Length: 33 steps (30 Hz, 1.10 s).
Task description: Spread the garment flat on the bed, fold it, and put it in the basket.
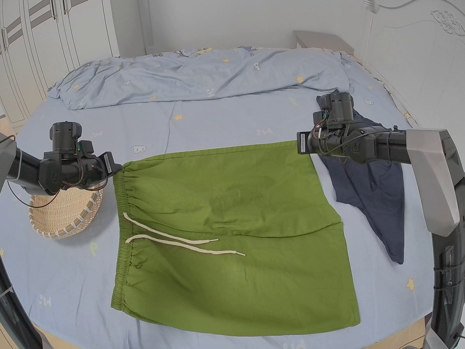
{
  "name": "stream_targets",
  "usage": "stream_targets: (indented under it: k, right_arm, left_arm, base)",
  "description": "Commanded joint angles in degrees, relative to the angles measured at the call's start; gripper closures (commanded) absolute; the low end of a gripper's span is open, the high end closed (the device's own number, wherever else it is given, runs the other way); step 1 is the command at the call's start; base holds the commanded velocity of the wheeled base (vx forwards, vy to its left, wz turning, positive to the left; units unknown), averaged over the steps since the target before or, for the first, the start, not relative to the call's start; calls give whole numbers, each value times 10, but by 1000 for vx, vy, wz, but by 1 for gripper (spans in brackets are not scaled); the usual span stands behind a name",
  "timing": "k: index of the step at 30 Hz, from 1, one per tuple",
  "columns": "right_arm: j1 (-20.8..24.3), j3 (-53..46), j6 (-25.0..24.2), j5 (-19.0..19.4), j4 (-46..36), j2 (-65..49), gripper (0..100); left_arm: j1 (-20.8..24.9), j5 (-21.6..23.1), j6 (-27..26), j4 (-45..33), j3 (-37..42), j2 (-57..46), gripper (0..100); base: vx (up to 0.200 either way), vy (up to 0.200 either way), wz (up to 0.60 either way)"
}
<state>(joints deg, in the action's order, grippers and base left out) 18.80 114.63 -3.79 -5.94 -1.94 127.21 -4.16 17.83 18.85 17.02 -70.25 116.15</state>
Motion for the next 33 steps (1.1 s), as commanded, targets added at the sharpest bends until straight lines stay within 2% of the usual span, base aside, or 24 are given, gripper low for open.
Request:
stream_targets:
  k: [1,10,11,12,28,30,33]
  right_arm:
    - [-3,0,0,0,-12,23,100]
    - [-5,0,-1,0,-15,31,100]
    - [-5,0,-1,0,-15,31,100]
    - [-5,0,-2,0,-15,31,0]
    - [-7,0,-10,0,-18,22,0]
    - [-9,0,-24,0,-28,3,0]
    - [-14,0,-70,0,-80,-33,0]
  left_arm:
    - [0,0,0,0,-11,17,100]
    - [2,0,-24,-1,-17,33,100]
    - [3,0,-26,-1,-17,35,0]
    - [3,0,-27,-1,-19,36,0]
    - [20,-3,-23,-1,-15,3,0]
    - [26,-3,-21,-1,-4,-24,0]
    - [36,-3,-12,-2,24,-73,0]
  base:
    - [0,0,0]
    - [0,0,0]
    - [0,0,0]
    - [0,0,0]
    - [0,0,0]
    - [0,0,0]
    - [0,0,0]
